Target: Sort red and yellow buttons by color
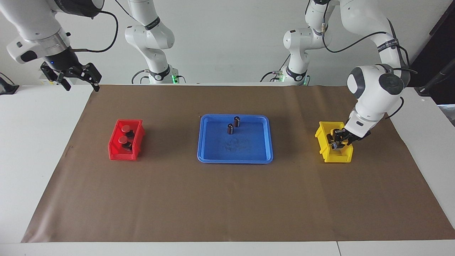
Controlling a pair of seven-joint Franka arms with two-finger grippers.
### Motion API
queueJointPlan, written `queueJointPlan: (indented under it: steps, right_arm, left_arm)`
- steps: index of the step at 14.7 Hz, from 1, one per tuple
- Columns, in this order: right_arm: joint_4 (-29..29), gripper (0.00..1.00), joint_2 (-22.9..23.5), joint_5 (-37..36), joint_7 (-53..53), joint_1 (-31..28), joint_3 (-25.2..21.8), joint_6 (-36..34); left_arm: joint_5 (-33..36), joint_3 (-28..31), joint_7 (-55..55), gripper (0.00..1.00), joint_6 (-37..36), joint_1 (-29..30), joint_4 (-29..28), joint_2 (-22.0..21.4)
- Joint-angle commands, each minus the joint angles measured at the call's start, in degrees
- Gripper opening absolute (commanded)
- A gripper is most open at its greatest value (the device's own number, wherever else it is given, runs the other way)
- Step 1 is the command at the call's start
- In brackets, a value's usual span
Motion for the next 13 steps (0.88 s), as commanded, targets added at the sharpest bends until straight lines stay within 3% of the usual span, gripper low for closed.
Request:
queueJointPlan:
  steps: [1, 4, 5, 7, 9, 13]
  right_arm:
    - [-1.25, 1.0, -0.83, 0.56, 0.6, -0.74, 0.53, 1.2]
    - [-0.9, 1.0, -0.74, 0.3, 0.6, -0.65, 0.54, 1.28]
    - [-0.64, 1.0, -0.65, 0.3, 0.68, -0.56, 0.62, 1.46]
    - [-0.28, 1.0, -0.3, 0.21, 0.68, -0.56, 0.8, 1.55]
    - [-0.19, 1.0, -0.3, 0.3, 0.68, -0.39, 0.97, 1.46]
    - [-0.19, 1.0, -0.3, 0.91, 0.68, -0.47, 0.97, 1.46]
  left_arm:
    - [0.93, -0.46, 1.69, 0.02, 4.0, 1.37, -4.58, -1.97]
    - [0.93, -0.46, 1.51, 0.03, 6.02, 0.76, -6.08, -1.71]
    - [0.93, -0.46, 1.69, 0.1, 6.11, 0.67, -6.26, -1.71]
    - [0.93, -0.46, 1.78, 0.52, 6.2, 0.76, -6.17, -1.71]
    - [0.93, -0.46, 1.78, 0.58, 6.02, 0.76, -6.17, -1.62]
    - [0.93, -0.46, 1.87, 0.59, 5.59, 0.76, -5.91, -1.62]
